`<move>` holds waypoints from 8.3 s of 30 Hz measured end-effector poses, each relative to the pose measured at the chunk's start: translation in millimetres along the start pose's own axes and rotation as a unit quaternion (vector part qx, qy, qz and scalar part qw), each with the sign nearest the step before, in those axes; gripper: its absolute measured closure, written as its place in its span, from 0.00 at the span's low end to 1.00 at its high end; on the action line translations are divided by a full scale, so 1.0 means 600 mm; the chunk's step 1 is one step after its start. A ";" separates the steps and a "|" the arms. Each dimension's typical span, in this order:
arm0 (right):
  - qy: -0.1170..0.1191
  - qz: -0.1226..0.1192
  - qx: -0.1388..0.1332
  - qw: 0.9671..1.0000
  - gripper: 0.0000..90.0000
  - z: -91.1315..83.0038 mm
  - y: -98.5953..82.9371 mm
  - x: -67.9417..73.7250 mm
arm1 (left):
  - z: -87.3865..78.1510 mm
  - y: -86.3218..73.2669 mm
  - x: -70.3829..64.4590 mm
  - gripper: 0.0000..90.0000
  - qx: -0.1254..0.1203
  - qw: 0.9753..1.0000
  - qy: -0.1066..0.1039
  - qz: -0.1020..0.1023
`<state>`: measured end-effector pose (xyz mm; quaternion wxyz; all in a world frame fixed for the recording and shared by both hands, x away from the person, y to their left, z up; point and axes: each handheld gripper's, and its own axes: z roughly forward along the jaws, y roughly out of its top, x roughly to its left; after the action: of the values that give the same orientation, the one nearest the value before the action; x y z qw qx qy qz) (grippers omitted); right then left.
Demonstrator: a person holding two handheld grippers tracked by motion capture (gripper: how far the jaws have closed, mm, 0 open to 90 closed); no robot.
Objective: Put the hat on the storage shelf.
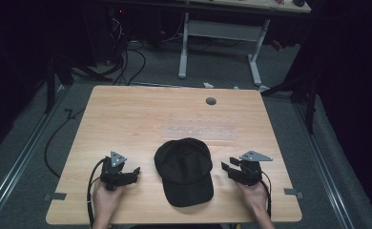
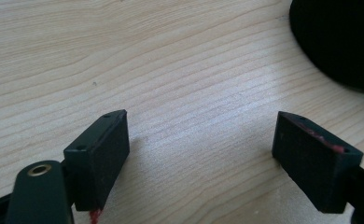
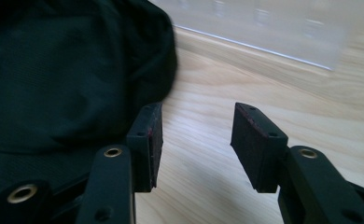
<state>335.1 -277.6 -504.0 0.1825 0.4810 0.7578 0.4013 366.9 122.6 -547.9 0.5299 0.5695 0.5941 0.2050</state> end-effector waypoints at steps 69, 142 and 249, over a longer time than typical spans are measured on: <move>0.150 -0.006 -0.038 0.988 0.98 0.034 0.085 0.039 | -0.008 0.004 -0.004 0.20 0.030 0.999 -0.031 -0.012; 0.247 -0.145 -0.138 0.948 0.98 -0.055 0.194 0.051 | -0.064 0.084 -0.155 0.61 0.176 0.902 -0.388 -0.069; -0.089 -0.005 0.045 0.995 0.40 0.030 -0.027 -0.043 | 0.024 0.255 -0.170 0.78 -0.002 0.997 -0.069 -0.033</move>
<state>349.6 -295.7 -530.7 0.2298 0.5187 0.7582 0.3213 428.2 67.1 -383.1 0.5770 0.5613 0.5743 0.1488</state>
